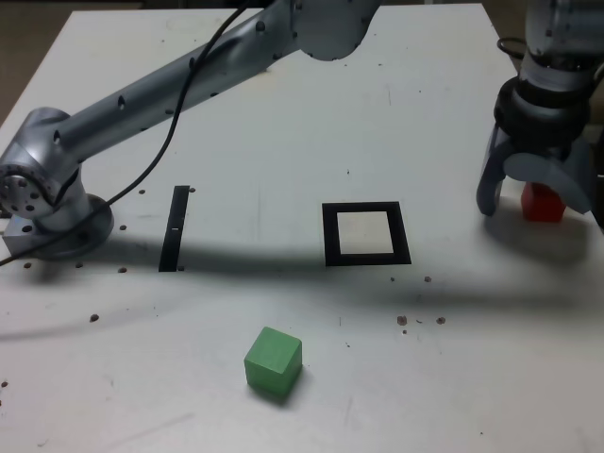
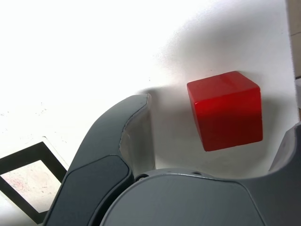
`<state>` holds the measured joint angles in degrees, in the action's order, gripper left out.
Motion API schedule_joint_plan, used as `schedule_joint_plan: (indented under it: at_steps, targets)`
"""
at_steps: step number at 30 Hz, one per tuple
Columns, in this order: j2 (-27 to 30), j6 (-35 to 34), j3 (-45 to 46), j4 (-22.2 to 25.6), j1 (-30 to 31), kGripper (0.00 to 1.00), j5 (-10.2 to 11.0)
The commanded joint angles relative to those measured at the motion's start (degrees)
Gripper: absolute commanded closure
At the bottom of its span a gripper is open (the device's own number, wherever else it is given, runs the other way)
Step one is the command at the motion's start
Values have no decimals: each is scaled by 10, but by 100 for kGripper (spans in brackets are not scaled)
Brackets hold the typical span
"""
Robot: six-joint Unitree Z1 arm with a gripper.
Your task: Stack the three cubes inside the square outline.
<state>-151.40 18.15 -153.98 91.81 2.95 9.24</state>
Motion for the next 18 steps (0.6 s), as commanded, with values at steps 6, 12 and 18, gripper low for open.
schedule_joint_plan:
  at_steps: [6, 12, 18]
  targets:
    - [-1, 0, -4, 3, 1, 8, 1]
    - [3, 1, -9, 1, 1, 10, 0]
    - [3, 0, -8, -3, 1, 12, -1]
